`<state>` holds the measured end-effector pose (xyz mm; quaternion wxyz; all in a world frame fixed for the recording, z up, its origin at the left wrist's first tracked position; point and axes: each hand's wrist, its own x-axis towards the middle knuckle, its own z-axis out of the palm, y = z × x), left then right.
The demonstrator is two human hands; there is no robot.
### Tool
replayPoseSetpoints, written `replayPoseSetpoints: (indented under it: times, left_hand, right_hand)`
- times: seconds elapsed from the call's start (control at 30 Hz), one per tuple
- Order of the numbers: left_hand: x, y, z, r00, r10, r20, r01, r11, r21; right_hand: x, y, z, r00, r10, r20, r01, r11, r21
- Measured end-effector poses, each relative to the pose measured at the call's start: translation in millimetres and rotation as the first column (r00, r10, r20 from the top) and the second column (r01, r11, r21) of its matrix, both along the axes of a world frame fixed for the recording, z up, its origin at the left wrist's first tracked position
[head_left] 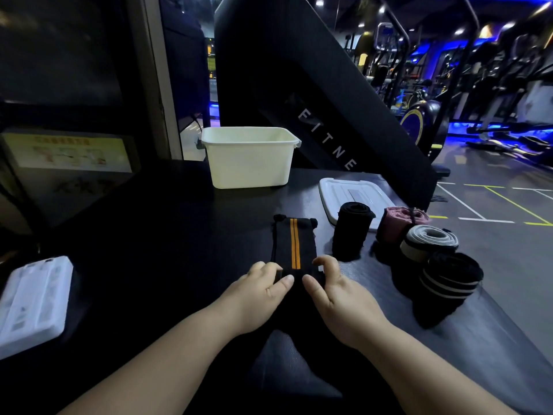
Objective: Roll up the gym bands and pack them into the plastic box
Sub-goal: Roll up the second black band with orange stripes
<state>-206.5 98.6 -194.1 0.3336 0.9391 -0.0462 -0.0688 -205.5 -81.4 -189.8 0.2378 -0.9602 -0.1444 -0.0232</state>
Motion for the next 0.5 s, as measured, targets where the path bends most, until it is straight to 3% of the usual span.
replayPoseSetpoints:
  times: [0.13,0.27,0.5]
  left_hand:
    - [4,0,-1,0.996,0.009,0.084,-0.01,1.0,0.01]
    - [5,-6,-2,0.968,-0.071,0.241,0.111,0.982,-0.156]
    - [22,-5,2,0.98,-0.089,0.18,0.118,0.98,-0.158]
  right_hand:
    - [3,-2,-2,1.0,-0.017,0.005,0.017,1.0,0.02]
    - [6,-6,-2,0.999,-0.017,0.037,0.015,0.999,0.043]
    - [10,-22,-13,0.99,0.107,0.089,-0.123,0.972,0.2]
